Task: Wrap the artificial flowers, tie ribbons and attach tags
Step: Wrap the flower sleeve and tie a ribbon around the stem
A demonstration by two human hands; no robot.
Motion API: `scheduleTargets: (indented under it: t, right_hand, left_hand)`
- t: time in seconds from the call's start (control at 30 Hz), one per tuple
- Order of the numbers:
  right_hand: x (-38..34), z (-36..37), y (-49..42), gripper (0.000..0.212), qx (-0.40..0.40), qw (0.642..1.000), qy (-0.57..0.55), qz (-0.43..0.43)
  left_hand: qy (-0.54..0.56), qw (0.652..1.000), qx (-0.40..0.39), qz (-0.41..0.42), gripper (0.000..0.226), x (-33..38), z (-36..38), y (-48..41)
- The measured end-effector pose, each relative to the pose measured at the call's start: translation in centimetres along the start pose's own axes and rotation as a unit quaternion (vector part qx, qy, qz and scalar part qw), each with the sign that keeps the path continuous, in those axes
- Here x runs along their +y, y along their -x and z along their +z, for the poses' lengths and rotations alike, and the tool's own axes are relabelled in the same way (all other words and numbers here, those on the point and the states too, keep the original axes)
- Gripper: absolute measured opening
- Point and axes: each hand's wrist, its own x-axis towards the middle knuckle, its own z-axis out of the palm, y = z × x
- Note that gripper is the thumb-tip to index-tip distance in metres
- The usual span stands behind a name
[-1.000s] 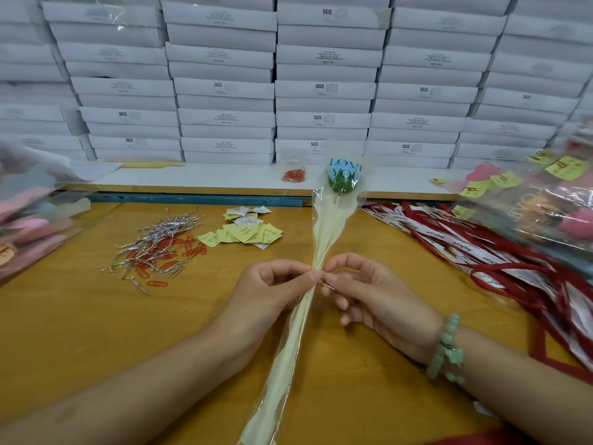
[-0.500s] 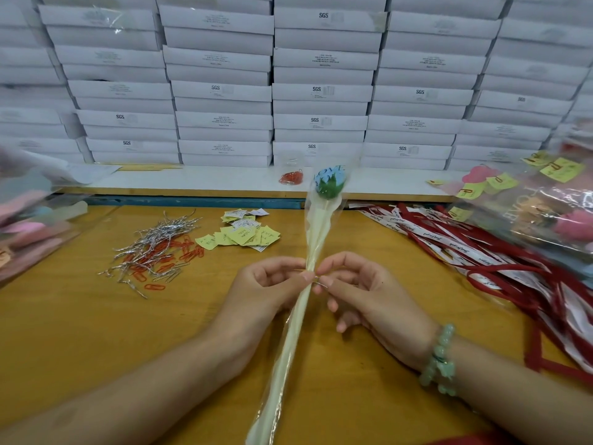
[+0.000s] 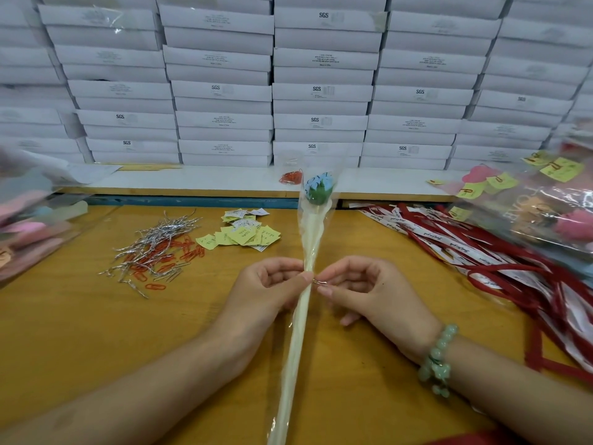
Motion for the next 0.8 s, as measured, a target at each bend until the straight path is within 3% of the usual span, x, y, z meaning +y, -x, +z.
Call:
scheduleTargets:
  t: [0.2, 0.47, 0.8]
  right_hand:
    - [0.0, -0.04, -0.02, 0.008, -0.001, 1.0, -0.003, -0.004]
    - [-0.04, -0.03, -0.15, 0.01, 0.004, 0.999, -0.027, 0.043]
    - [-0.03, -0.02, -0.07, 0.009, 0.026, 0.999, -0.038, 0.026]
  left_hand:
    - [0.003, 1.0, -0.004, 0.002, 0.02, -0.1, 0.0, -0.02]
    - [-0.031, 0.999, -0.031, 0.022, 0.04, 0.15, 0.33, 0.19]
    - [-0.014, 0.999, -0.031, 0.033, 0.019, 0.11, 0.43, 0.24]
